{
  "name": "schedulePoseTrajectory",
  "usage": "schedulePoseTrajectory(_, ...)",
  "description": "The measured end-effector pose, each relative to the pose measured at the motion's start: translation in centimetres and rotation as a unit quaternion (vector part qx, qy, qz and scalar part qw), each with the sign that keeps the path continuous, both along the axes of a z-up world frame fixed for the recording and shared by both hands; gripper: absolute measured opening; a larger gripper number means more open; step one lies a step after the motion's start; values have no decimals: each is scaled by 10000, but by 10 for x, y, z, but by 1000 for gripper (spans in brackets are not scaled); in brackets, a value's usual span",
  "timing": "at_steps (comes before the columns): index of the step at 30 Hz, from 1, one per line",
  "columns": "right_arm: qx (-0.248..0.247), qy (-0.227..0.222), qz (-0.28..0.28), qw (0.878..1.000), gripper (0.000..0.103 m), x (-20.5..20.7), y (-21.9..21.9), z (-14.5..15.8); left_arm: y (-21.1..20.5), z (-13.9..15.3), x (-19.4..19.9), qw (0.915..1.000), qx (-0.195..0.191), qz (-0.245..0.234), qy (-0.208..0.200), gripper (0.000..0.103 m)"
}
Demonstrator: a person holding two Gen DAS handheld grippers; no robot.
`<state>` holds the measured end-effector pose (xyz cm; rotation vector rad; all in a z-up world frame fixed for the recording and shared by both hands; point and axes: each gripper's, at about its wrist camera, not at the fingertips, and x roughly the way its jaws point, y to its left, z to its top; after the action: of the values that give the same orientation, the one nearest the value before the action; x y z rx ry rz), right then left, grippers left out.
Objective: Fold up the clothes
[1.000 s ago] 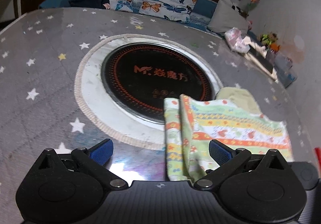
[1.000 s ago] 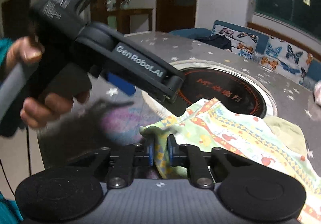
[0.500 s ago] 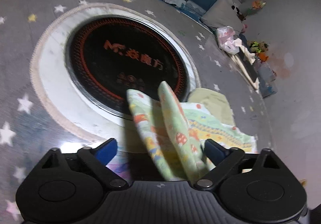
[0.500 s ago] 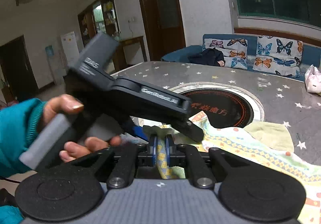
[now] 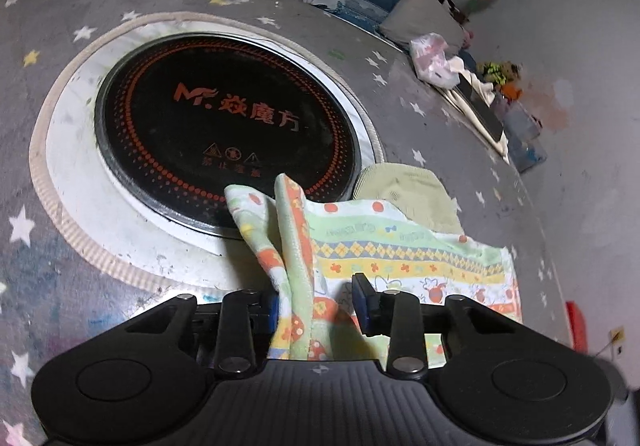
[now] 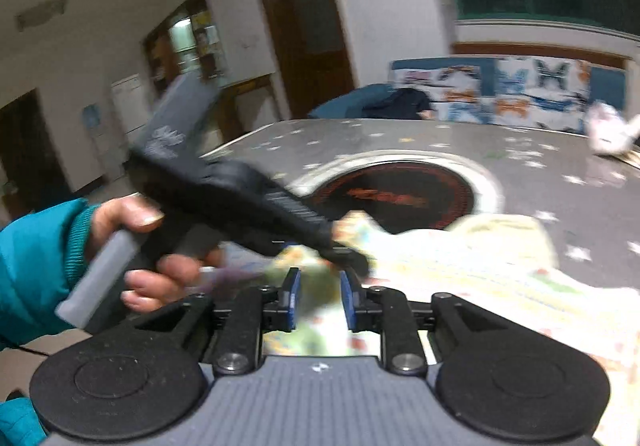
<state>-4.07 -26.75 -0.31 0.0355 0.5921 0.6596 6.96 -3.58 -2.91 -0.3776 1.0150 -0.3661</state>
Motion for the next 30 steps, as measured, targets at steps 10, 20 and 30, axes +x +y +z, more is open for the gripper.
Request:
schedulePoseTrajectory(10,-678,261,-2270,9712,53,37,-111,-22,-10,2,-2,9987,384,-268,-214,36)
schedulePoseTrajectory(20,-360,635,-2483,9659,47,59,-129,-47,-21,5,-2,9949,807,-474,-376,30)
schedulePoseTrajectory(30,-428,229,-2149,9754,9,48,-109,-16,-31,27,-3,9889,1114,-638,-751,13)
